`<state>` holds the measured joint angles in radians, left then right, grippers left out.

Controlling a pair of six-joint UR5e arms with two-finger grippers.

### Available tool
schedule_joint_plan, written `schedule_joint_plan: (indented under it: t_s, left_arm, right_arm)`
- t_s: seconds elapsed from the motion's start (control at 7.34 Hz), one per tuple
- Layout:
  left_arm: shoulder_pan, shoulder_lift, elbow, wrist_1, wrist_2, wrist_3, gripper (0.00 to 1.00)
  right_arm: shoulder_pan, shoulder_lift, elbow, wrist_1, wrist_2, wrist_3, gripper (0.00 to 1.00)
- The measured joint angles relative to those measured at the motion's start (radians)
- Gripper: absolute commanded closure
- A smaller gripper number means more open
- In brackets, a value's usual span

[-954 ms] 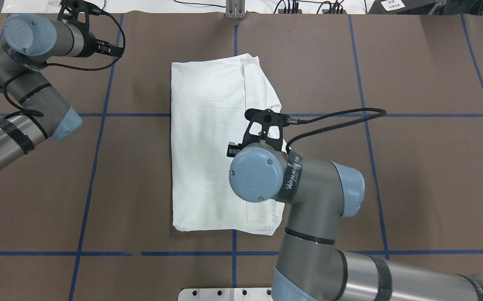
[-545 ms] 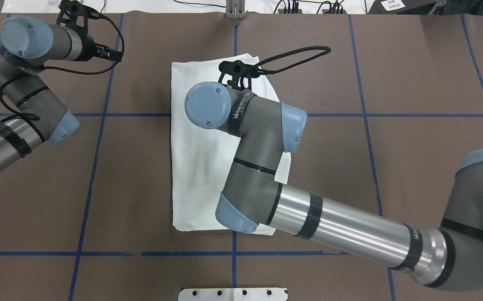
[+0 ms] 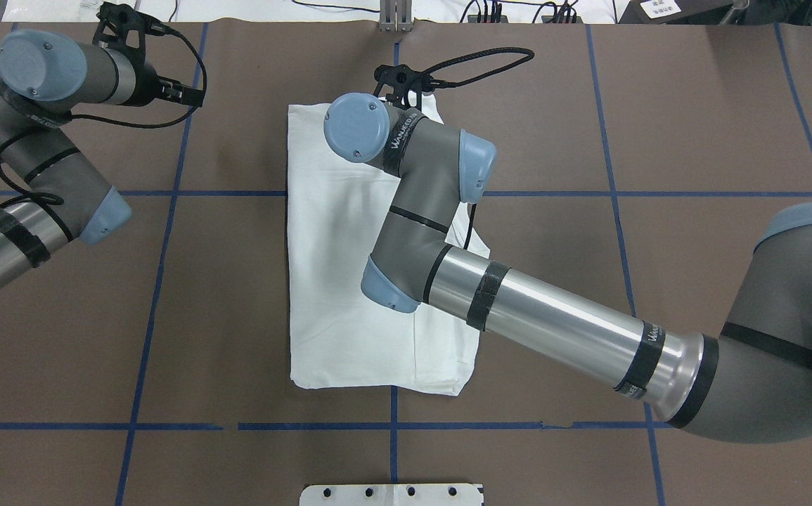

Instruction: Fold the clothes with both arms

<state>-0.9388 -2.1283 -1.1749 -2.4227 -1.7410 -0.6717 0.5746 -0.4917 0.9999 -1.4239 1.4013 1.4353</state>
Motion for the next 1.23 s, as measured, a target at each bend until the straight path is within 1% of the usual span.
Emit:
schedule_joint_plan:
  t_s: [0.41, 1.23]
  left_arm:
    - [0.000, 0.001, 0.001, 0.000, 0.000, 0.000, 0.00]
    - [0.007, 0.001, -0.001, -0.001, 0.000, 0.000, 0.00]
  right_arm:
    - [-0.002, -0.003, -0.050, 0.006, -0.008, -0.005, 0.00]
    - [-0.013, -0.008, -0.086, 0.005, -0.034, -0.038, 0.00]
